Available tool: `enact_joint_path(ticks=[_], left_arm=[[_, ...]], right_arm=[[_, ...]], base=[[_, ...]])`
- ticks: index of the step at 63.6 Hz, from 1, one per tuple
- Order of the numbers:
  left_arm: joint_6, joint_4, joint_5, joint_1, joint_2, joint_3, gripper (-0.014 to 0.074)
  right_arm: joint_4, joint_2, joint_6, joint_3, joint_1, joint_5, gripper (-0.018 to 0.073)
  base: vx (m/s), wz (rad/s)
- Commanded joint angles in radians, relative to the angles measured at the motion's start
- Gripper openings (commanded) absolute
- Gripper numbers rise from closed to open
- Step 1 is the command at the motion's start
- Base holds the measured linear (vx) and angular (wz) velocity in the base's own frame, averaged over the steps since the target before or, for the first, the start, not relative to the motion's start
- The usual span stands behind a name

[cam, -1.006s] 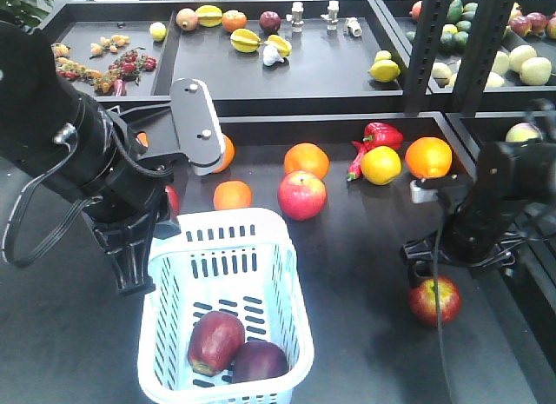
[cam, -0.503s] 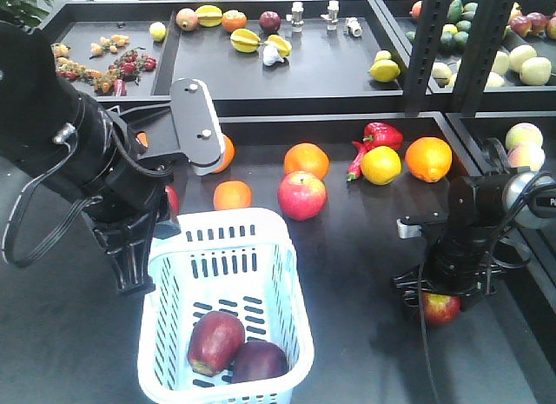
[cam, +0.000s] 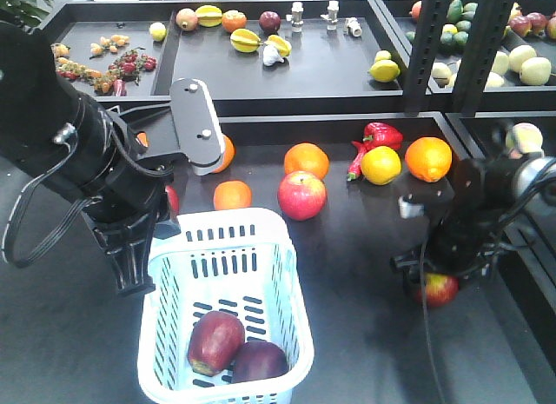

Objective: Pick three apples into basket with both arms
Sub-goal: 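Move the right gripper to the red-yellow apple and grasp it, then carry the red-yellow apple into the basket and release it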

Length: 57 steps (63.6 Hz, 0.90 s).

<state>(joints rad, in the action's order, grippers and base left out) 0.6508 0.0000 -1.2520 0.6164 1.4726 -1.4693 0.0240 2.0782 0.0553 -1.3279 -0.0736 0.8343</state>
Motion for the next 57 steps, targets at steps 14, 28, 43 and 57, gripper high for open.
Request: enact_joint_path(ticks=[14, 28, 43, 57], left_arm=[[-0.010, 0.000, 0.006, 0.002, -0.034, -0.025, -0.0006], [-0.010, 0.000, 0.006, 0.002, -0.034, -0.025, -0.0006], [-0.010, 0.000, 0.006, 0.002, -0.034, -0.025, -0.0006], [-0.010, 0.000, 0.006, 0.002, -0.034, -0.025, -0.0006]], right_arm=[[0.171, -0.256, 0.118, -0.022, 0.003, 0.075, 0.0393], [0.413, -0.382, 0.280, 0.016, 0.003, 0.151, 0.0393], [0.699, -0.551, 0.502, 0.249, -0.004, 0.148, 0.0393], [0.867, -0.702, 0.645, 0.362, -0.158, 0.144, 0.0393]], base=[[0.00, 0.00], [0.00, 0.00], [0.00, 0.00], [0.00, 0.00]])
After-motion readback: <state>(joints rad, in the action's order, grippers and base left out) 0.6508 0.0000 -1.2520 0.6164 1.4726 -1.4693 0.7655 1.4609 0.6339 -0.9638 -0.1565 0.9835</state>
